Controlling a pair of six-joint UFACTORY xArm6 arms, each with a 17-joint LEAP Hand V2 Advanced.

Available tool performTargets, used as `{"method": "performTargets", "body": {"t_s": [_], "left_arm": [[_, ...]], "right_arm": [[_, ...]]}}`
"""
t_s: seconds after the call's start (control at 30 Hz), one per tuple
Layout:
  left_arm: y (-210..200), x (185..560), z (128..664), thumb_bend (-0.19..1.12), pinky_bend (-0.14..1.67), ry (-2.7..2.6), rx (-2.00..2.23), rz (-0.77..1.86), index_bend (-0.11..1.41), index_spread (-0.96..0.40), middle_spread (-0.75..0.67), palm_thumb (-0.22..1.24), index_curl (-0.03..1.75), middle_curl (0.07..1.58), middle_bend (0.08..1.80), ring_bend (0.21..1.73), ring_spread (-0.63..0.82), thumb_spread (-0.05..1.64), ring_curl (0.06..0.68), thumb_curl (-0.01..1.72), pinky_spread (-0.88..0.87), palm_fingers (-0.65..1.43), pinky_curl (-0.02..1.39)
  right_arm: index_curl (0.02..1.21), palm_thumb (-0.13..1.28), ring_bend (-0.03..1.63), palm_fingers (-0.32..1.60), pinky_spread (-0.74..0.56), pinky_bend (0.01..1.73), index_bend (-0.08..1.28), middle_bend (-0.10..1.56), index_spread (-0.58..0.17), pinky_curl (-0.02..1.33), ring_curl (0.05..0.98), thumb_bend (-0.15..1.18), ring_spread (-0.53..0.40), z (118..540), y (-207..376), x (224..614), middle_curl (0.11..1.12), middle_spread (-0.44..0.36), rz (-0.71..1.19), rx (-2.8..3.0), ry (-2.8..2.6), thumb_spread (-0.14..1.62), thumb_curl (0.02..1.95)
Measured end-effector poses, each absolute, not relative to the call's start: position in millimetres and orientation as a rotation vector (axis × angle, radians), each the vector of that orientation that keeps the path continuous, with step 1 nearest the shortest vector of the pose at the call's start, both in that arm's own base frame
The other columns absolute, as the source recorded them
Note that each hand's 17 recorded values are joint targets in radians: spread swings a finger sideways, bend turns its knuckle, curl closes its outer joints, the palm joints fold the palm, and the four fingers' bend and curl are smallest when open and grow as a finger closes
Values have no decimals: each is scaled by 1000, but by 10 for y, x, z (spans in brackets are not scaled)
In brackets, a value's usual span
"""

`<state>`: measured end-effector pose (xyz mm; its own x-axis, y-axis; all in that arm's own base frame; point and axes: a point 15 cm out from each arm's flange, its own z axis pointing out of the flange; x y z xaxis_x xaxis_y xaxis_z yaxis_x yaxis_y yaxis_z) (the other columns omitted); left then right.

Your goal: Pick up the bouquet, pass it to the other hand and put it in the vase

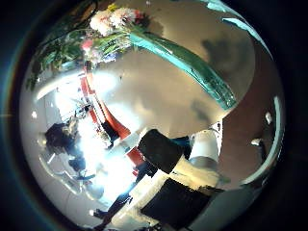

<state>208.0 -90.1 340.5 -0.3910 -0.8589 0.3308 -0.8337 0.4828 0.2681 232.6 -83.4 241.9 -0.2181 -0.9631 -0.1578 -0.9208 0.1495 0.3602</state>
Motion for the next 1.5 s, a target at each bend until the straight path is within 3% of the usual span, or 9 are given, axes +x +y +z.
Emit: {"method": "performTargets", "body": {"t_s": [0.3, 1.17, 1.5], "left_arm": [[-858, 2142, 3353, -21, 192, -2318, 1377, -81, 184, -1, 376, 341, 369, 322, 186, 453, 535, 1131, 200, 319, 528, 139, 294], [-848, 2153, 3388, -21, 190, -2339, 1369, -45, 184, -1, 376, 340, 374, 316, 188, 446, 538, 1133, 200, 319, 530, 136, 290], [-844, 2155, 3402, -21, 192, -2335, 1382, -45, 183, 3, 376, 340, 374, 315, 187, 444, 538, 1133, 201, 319, 530, 138, 290]], "right_arm": [[311, 335, 830, 425, 208, 551, 179, 432, -243, 191, 280, -19, -95, 2203, -811, 2509, 424, -42, -525, 1870, -2330, 1113, 306], [366, 394, 871, 425, 207, 585, 196, 481, -247, 139, 288, -24, -138, 1602, -702, 2580, 462, -74, -625, 1776, -2268, 1097, 334], [411, 439, 976, 534, 56, 592, 200, 572, -284, 108, 340, -22, -233, 1515, -660, 2638, 531, -143, -601, 1794, -2247, 1087, 344]]}}
